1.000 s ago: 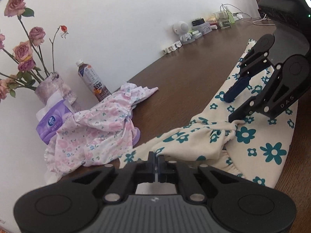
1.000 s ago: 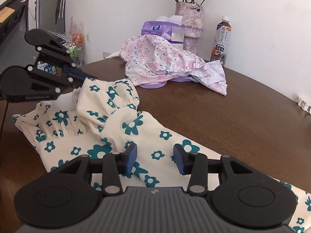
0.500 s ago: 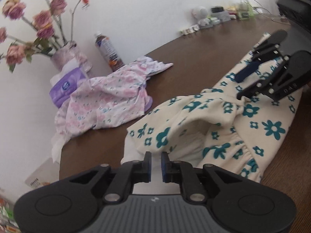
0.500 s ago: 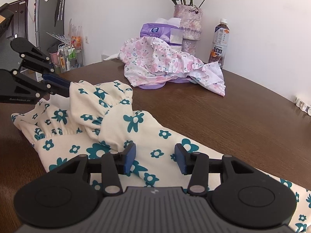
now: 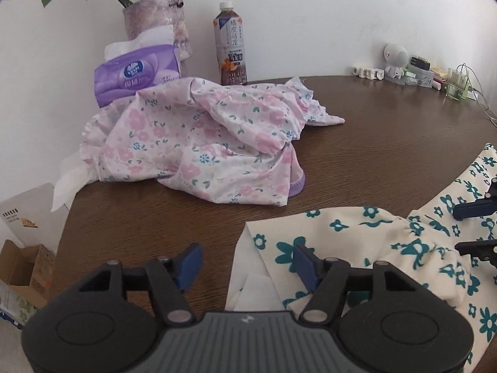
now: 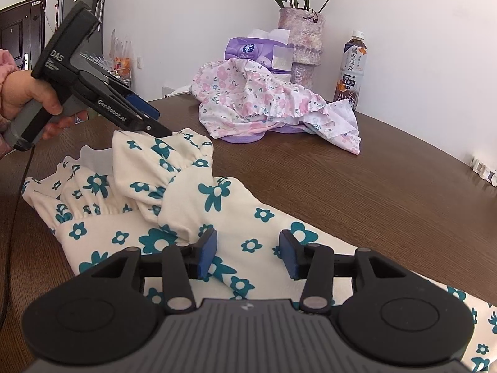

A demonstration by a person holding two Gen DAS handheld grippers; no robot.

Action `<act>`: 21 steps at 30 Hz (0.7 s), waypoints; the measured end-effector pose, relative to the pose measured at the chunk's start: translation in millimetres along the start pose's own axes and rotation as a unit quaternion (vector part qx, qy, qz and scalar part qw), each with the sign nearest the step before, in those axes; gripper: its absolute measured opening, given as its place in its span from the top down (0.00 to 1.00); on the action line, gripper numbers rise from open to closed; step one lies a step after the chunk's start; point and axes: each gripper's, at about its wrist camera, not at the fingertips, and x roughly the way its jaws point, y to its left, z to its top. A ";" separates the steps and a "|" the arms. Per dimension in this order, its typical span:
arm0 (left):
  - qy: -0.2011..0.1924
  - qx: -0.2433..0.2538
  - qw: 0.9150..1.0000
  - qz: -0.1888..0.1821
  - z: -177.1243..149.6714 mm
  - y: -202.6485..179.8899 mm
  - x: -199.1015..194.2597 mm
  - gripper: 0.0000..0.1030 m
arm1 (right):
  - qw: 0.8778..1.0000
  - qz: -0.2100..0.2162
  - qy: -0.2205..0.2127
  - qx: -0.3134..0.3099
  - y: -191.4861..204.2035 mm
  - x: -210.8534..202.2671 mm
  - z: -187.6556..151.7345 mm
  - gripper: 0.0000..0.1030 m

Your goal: Fold clothes

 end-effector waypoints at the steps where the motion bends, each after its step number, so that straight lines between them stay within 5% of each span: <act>1: 0.003 -0.003 1.000 -0.006 0.5 2.6 3.9 0.49 | 1.000 0.000 0.000 0.000 0.0 -0.1 -0.1 0.56; 2: 0.008 -0.005 1.000 -0.014 -0.2 4.4 6.5 0.60 | 1.000 0.000 0.000 0.000 0.0 -0.2 -0.3 0.56; 6: 0.007 -0.008 0.999 -0.040 -3.4 4.8 7.5 0.74 | 1.000 0.001 0.000 0.000 0.2 -0.4 -0.5 0.56; 8: 0.005 -0.013 0.999 -0.045 -7.1 1.8 2.6 0.98 | 1.000 0.001 0.000 0.000 0.2 -0.2 -0.5 0.56; 21: -0.022 -0.084 0.996 -0.031 -73.8 4.6 -73.8 0.98 | 1.000 -0.001 0.001 -0.002 0.1 0.9 -0.4 0.54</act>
